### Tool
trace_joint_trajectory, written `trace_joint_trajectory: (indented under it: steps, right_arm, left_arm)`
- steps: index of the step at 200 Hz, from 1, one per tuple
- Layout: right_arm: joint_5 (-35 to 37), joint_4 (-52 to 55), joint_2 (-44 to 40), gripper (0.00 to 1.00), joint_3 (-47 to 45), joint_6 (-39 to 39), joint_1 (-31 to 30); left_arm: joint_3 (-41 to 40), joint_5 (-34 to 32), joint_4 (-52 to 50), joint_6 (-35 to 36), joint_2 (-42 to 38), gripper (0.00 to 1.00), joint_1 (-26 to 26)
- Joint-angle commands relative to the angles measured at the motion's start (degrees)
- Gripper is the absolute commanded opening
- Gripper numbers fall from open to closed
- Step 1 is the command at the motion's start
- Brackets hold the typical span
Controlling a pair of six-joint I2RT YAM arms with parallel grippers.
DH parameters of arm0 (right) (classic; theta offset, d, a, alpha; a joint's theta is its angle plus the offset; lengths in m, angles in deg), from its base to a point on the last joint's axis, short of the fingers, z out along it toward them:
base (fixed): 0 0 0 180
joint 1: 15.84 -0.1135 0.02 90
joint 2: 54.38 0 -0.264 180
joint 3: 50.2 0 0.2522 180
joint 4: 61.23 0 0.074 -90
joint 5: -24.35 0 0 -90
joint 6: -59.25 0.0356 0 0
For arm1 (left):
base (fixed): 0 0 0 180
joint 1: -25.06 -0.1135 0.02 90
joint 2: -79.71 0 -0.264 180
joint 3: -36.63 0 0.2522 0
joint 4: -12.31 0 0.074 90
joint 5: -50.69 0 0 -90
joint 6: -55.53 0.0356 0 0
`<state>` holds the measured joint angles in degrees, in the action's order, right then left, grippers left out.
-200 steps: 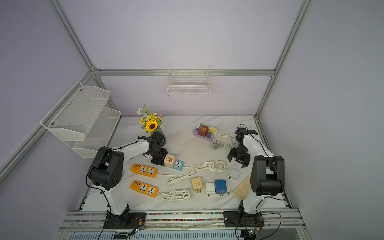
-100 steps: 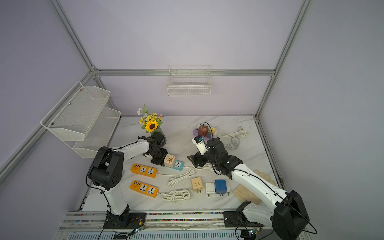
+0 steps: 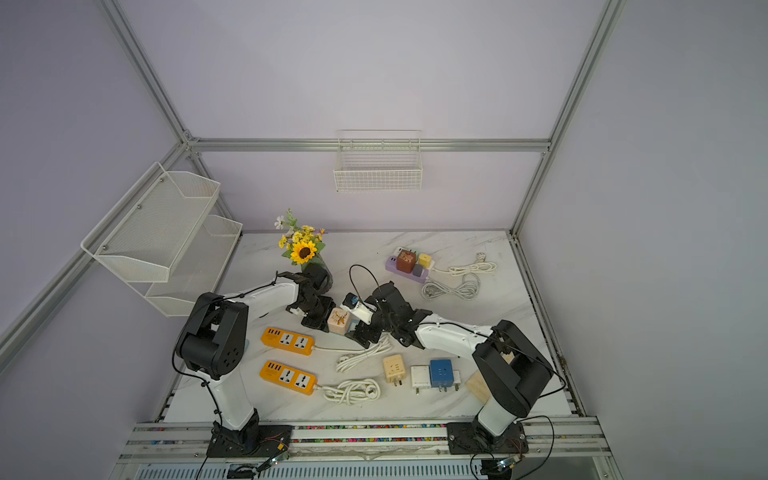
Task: Pull the plug off the socket
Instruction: Remove the plug from the socket.
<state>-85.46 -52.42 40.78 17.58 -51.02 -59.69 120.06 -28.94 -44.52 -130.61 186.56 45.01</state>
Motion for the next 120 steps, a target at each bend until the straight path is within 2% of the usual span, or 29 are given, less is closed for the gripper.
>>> trace_joint_trajectory:
  steps: [1,74,105,120]
  right_arm:
    - [0.76,-3.37,3.18,0.92,2.73,-1.48,-0.92]
    - [3.68,-3.56,10.35,0.90,7.65,-0.02,-2.76]
    - [3.73,-3.08,11.82,0.85,8.72,0.32,-3.18]
    - [3.81,-2.48,12.68,0.80,9.50,0.37,-3.29]
  left_arm:
    - [0.16,-4.64,1.06,2.37,1.87,0.00,-1.12]
    - [-0.15,-4.20,1.41,2.45,1.88,0.00,-1.12]
    - [0.12,-4.37,1.37,2.74,1.79,0.00,-1.14]
    - [-0.06,-4.49,1.32,2.73,1.70,0.00,-1.11]
